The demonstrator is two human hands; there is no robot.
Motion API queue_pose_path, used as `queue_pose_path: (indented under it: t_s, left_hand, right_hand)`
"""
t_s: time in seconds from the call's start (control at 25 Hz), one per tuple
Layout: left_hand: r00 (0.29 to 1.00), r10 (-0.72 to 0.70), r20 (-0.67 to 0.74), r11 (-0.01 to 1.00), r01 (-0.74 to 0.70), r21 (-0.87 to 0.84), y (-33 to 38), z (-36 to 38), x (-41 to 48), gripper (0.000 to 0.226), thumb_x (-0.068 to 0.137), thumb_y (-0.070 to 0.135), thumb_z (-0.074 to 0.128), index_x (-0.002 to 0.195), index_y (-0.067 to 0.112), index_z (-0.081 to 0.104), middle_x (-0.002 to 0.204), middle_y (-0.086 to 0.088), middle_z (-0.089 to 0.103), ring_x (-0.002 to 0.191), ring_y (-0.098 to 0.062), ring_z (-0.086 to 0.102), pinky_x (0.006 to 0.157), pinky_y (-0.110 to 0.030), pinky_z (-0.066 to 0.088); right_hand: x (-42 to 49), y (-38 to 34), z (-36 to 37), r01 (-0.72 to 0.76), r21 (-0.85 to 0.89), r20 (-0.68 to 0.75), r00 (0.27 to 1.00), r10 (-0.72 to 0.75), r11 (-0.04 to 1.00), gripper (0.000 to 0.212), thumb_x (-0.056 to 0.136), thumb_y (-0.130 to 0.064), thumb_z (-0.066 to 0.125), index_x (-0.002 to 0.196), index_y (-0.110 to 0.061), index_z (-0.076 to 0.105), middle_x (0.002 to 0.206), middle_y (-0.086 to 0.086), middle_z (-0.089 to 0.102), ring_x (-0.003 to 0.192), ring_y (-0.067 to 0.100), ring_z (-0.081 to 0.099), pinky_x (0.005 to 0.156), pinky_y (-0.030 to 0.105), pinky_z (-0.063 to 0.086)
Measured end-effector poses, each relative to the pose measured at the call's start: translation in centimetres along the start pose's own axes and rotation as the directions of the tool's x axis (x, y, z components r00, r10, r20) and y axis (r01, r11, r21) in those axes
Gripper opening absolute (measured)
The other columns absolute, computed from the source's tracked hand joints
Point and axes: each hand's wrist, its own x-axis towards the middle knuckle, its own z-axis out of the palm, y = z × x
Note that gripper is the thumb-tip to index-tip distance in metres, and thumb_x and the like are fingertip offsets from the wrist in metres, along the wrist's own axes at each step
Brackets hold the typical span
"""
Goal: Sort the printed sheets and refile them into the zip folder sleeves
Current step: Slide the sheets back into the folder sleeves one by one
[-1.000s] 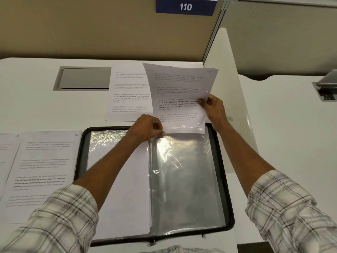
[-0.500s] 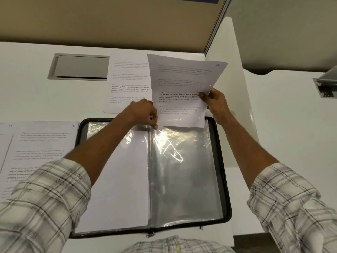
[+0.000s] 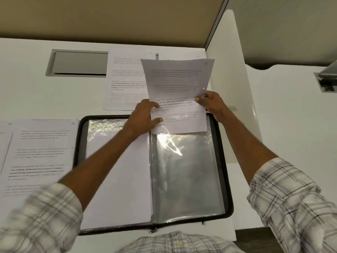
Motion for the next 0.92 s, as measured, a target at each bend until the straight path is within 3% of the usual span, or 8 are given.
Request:
queue_pose_path:
  t_s: [0.12, 0.28, 0.48, 0.6, 0.72, 0.8, 0.92]
  left_hand:
    - [0.976, 0.051, -0.210, 0.998, -0.058, -0.027, 1.4, 4.3, -5.7, 0.064, 0.100, 0.043, 0.063, 0.154, 0.015, 0.042, 0.171, -0.008, 0.016, 0.155, -0.030, 0.024, 0.121, -0.043, 0.027]
    - [0.971, 0.197, -0.133, 0.966, -0.169, 0.198, 2.1, 10.0, -10.1, 0.065, 0.105, 0.048, 0.045, 0.157, 0.009, 0.039, 0.170, -0.011, 0.022, 0.159, -0.028, 0.016, 0.124, -0.056, 0.026]
    - [0.974, 0.205, -0.098, 0.947, -0.172, 0.271, 2.6, 11.7, -11.0, 0.066, 0.108, 0.049, 0.038, 0.160, 0.010, 0.033, 0.171, -0.008, 0.020, 0.160, -0.023, 0.009, 0.129, -0.050, 0.015]
    - [0.969, 0.226, -0.099, 0.942, -0.192, 0.276, 2.8, 11.7, -11.4, 0.067, 0.107, 0.047, 0.043, 0.162, 0.011, 0.029, 0.171, -0.007, 0.017, 0.160, -0.022, 0.007, 0.130, -0.047, 0.010]
    - [0.970, 0.232, -0.073, 0.932, -0.200, 0.301, 3.0, 12.4, -12.0, 0.069, 0.108, 0.050, 0.040, 0.163, 0.011, 0.026, 0.172, -0.007, 0.014, 0.160, -0.022, 0.004, 0.130, -0.047, 0.008]
    - [0.973, 0.227, -0.052, 0.928, -0.199, 0.316, 3.2, 12.9, -12.3, 0.070, 0.108, 0.053, 0.036, 0.163, 0.012, 0.023, 0.172, -0.006, 0.012, 0.160, -0.022, 0.002, 0.130, -0.047, 0.007]
    - [0.974, 0.223, -0.035, 0.922, -0.199, 0.331, 3.4, 13.4, -12.4, 0.071, 0.108, 0.056, 0.030, 0.163, 0.012, 0.023, 0.172, -0.006, 0.013, 0.160, -0.022, 0.004, 0.129, -0.049, 0.013]
  right_hand:
    - [0.4, 0.6, -0.1, -0.096, -0.103, -0.025, 0.995, 0.094, 0.990, 0.032, 0.092, -0.011, 0.071, 0.123, -0.006, 0.070, 0.118, 0.011, 0.074, 0.110, 0.033, 0.070, 0.100, 0.054, 0.055]
    - [0.2, 0.2, 0.8, -0.093, -0.070, -0.067, 0.994, 0.089, 0.993, 0.038, 0.086, -0.021, 0.081, 0.120, -0.008, 0.071, 0.116, 0.008, 0.075, 0.104, 0.028, 0.073, 0.095, 0.050, 0.059]
    - [-1.2, -0.1, 0.7, 0.024, -0.133, 0.121, 0.993, -0.007, 0.991, 0.047, 0.088, -0.010, 0.078, 0.132, -0.004, 0.063, 0.125, 0.008, 0.071, 0.109, 0.020, 0.071, 0.092, 0.035, 0.059]
    - [-1.2, -0.8, 0.2, -0.065, -0.215, 0.050, 0.996, 0.078, 0.974, 0.041, 0.081, -0.005, 0.077, 0.121, -0.009, 0.069, 0.118, 0.006, 0.073, 0.108, 0.024, 0.070, 0.093, 0.039, 0.059]
    - [-1.4, -1.6, 0.1, -0.161, -0.326, 0.078, 0.977, 0.196, 0.931, 0.027, 0.080, -0.005, 0.073, 0.107, -0.004, 0.073, 0.101, 0.004, 0.073, 0.092, 0.023, 0.067, 0.074, 0.028, 0.054]
    - [-1.6, -2.1, 0.3, -0.174, -0.381, 0.103, 0.968, 0.228, 0.908, 0.028, 0.081, -0.006, 0.076, 0.108, 0.001, 0.073, 0.097, 0.004, 0.072, 0.089, 0.022, 0.066, 0.069, 0.024, 0.051]
    - [-1.3, -2.3, 0.2, -0.132, -0.183, 0.098, 0.984, 0.151, 0.974, 0.037, 0.082, -0.021, 0.084, 0.117, -0.010, 0.074, 0.110, 0.000, 0.077, 0.098, 0.017, 0.074, 0.082, 0.026, 0.059]
